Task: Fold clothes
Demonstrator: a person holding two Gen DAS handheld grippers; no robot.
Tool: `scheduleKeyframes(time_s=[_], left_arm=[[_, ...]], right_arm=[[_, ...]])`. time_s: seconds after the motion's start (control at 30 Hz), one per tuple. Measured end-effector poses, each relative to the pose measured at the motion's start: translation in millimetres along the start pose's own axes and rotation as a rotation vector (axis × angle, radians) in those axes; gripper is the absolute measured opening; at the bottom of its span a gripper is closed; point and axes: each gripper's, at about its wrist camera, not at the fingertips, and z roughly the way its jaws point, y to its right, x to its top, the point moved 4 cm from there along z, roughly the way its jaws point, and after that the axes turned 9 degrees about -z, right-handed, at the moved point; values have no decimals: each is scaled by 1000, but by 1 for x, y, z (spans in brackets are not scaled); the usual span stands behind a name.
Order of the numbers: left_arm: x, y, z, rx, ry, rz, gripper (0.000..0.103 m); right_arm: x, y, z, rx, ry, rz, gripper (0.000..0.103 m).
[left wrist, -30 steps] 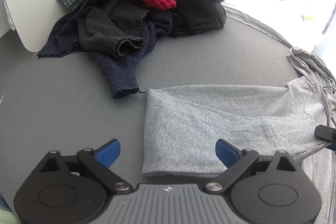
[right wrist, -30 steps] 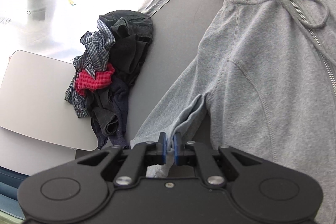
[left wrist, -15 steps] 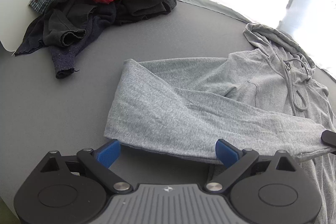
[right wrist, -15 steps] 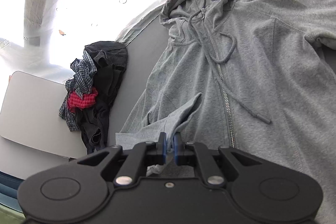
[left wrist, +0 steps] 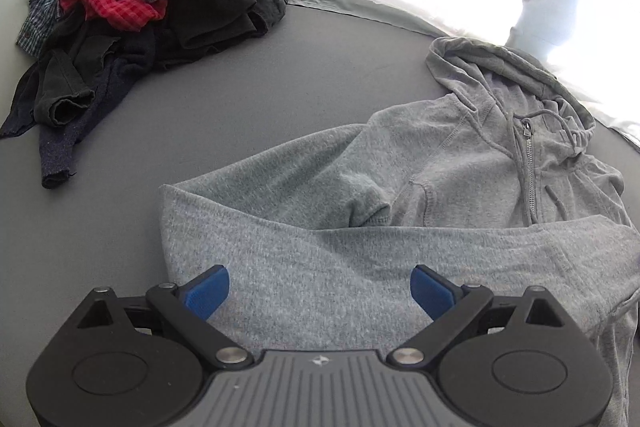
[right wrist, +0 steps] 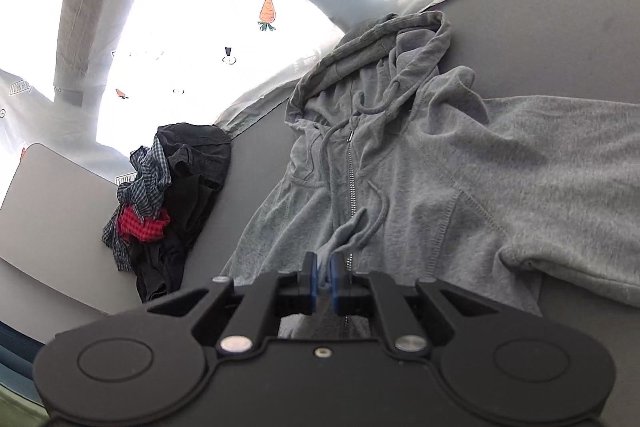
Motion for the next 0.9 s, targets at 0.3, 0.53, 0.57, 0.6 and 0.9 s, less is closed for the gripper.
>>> scheduleKeyframes(time_s=[0.3, 0.53, 0.57, 0.6, 0.9], left_arm=[[-20, 40, 4, -26, -55, 180, 97], [-15, 48, 2, -42, -52, 225, 97], [-15, 48, 2, -43, -52, 229, 97], [-15, 48, 2, -43, -53, 233, 97], [-21, 45, 4, -41, -73, 229, 97]], right_arm=[[6, 57, -27, -93, 97, 118, 7], [18, 95, -72, -182, 258, 214, 7], [19, 101, -80, -200, 280, 227, 7], [20, 106, -87, -218, 300, 238, 7], [1, 149, -128, -327, 390, 354, 7]])
